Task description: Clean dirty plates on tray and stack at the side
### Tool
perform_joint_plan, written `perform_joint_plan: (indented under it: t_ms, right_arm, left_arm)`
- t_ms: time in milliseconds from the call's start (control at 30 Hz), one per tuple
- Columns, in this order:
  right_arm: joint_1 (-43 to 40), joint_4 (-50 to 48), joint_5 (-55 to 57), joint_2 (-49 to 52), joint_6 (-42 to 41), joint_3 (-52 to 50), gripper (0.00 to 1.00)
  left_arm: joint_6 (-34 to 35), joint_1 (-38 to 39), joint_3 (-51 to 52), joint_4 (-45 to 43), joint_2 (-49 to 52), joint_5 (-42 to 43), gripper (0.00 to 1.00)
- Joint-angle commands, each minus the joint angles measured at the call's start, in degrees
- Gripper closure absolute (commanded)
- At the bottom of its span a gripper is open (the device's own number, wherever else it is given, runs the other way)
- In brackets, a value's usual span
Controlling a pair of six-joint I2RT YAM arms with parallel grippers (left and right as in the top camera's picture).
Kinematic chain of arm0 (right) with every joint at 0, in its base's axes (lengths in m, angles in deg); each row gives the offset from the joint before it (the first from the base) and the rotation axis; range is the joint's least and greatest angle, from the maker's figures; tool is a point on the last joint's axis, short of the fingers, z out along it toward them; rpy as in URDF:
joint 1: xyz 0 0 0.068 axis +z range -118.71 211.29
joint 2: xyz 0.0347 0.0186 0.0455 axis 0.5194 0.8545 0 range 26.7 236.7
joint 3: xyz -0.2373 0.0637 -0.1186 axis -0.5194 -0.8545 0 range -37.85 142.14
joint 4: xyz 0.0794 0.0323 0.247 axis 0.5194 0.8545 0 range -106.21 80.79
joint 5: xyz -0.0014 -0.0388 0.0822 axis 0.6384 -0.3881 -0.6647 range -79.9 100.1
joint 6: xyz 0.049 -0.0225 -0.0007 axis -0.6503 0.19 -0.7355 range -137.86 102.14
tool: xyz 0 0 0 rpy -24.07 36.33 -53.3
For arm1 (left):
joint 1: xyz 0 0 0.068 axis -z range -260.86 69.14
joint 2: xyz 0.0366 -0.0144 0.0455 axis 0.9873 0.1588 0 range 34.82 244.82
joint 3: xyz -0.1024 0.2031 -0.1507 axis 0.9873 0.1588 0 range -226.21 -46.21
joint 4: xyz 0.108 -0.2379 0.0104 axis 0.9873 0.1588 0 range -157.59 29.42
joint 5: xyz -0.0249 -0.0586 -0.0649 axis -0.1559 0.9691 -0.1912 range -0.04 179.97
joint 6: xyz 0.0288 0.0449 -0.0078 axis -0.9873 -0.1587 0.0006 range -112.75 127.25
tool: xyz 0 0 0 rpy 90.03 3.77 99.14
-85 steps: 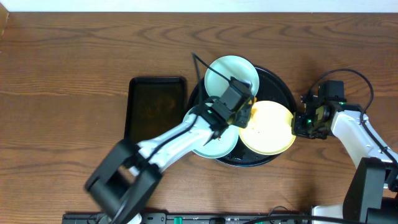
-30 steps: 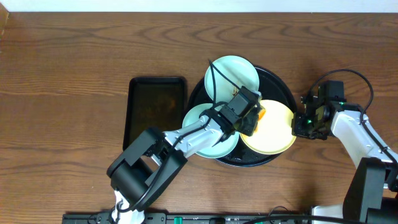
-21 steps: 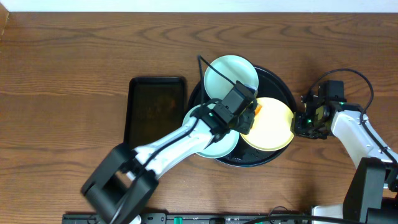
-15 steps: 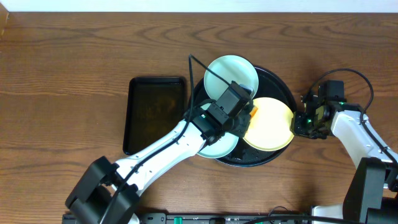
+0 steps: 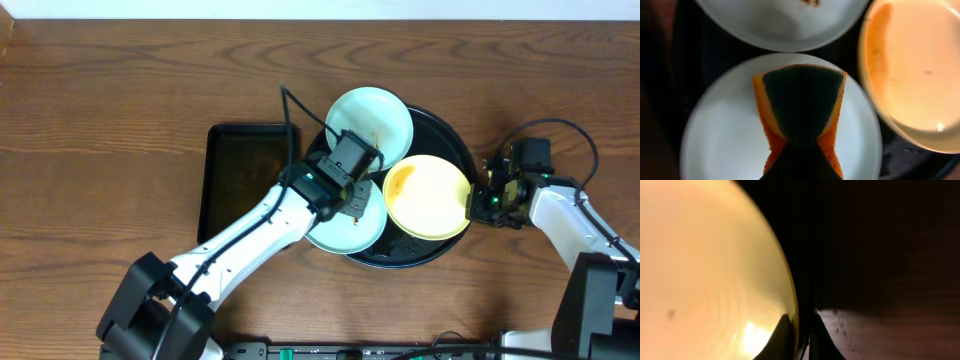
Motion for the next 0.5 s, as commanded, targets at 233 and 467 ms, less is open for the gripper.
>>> perform_joint_plan:
  t_ms: [233, 467]
  right_arm:
    - [0.6, 0.6, -0.5, -2.4, 1.0, 2.1, 0.99]
    - [0.7, 0.2, 9.2, -10.2, 1.2, 4.9, 0.99]
  left_arm:
    - [-0.8, -3.7, -0.2, 2.1, -3.2, -1.2, 0.93]
    - [-0.7, -5.7, -0.2, 3.0, -6.9, -0.5, 0.92]
